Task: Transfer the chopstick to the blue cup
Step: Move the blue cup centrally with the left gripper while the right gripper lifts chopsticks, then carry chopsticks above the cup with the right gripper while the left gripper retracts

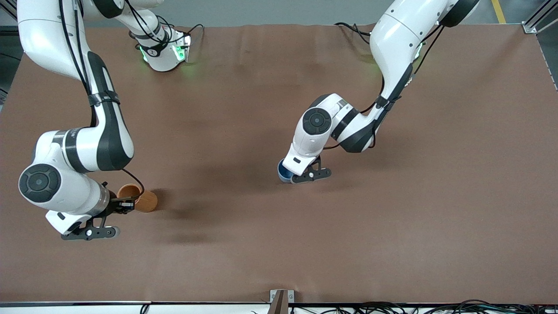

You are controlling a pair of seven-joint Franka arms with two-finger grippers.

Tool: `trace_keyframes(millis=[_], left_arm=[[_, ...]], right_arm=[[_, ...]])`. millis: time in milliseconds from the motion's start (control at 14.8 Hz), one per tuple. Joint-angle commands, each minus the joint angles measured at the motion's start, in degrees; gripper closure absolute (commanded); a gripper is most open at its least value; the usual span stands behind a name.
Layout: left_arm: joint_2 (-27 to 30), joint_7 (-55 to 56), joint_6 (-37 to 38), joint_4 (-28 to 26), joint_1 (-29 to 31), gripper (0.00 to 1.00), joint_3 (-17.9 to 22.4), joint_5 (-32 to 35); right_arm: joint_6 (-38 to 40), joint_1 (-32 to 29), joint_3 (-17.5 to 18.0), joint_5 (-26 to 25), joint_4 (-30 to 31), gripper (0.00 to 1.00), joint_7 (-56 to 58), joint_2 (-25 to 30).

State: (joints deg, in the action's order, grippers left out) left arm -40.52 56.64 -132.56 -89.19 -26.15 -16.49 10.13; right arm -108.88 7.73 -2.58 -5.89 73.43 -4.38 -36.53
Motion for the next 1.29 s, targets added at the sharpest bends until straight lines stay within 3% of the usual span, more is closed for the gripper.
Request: trace_keyframes(millis=[0, 68, 135, 338, 609, 947, 1218], left_arm=[[-0.43, 0.66, 0.90, 1.82, -0.22, 0.87, 0.32, 1.47], [-0.35, 0.32, 0.90, 1.82, -0.13, 0.30, 0.41, 1.65], [0.35, 0.40, 1.07, 1.74, -0.13, 0.00, 0.41, 2.69], [6.13, 0.05, 6.51, 1.91, 1.36, 0.00, 0.23, 4.46], [17.30, -8.81, 12.66, 1.56, 10.84, 0.00, -1.61, 2.01], [28.29, -27.69, 26.71, 1.29, 22.43, 0.00, -1.79, -5.99], [33.31, -42.82, 32.35, 1.38, 29.92, 0.00, -1.79, -8.72]], right_arm=[[0.86, -0.26, 0.30, -0.17, 1.28, 0.99, -0.81, 3.91], [2.17, -0.26, 0.38, -0.08, 1.19, 0.99, -0.98, 5.75], [3.48, -0.18, 0.38, 0.09, 1.10, 0.99, -1.07, 8.38], [5.16, -0.26, 0.47, 0.62, 1.10, 0.99, -1.07, 14.19], [4.99, 2.27, 1.00, 3.16, 0.75, 0.99, -4.13, 17.72], [3.94, 13.86, 1.17, 3.17, -1.44, 1.00, -26.33, 17.29], [-1.76, 23.36, 1.17, 2.91, -1.54, 1.00, -42.09, 16.67]])
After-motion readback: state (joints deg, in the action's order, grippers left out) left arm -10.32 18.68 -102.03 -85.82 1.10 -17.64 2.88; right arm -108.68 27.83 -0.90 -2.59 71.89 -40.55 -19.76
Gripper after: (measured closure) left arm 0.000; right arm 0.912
